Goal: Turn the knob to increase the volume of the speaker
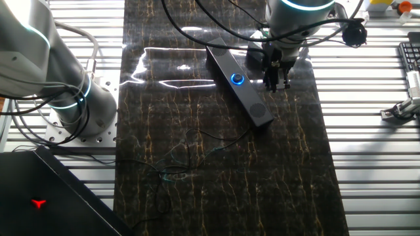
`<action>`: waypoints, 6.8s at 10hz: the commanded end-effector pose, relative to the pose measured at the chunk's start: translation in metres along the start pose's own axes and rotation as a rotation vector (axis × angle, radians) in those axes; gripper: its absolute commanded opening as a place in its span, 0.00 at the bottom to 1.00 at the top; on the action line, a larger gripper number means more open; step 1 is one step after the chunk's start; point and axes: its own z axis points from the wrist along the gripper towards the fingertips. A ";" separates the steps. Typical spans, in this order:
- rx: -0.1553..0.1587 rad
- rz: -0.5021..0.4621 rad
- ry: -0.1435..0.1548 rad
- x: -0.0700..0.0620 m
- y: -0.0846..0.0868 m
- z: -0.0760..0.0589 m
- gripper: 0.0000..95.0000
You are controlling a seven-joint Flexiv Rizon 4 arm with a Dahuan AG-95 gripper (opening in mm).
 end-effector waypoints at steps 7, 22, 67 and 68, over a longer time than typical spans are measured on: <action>0.007 0.014 0.012 -0.008 0.013 0.004 0.00; -0.032 -0.142 0.024 -0.011 0.014 0.003 0.00; -0.036 -0.237 0.073 0.054 0.093 0.088 0.40; -0.035 -0.242 0.069 0.054 0.092 0.091 0.40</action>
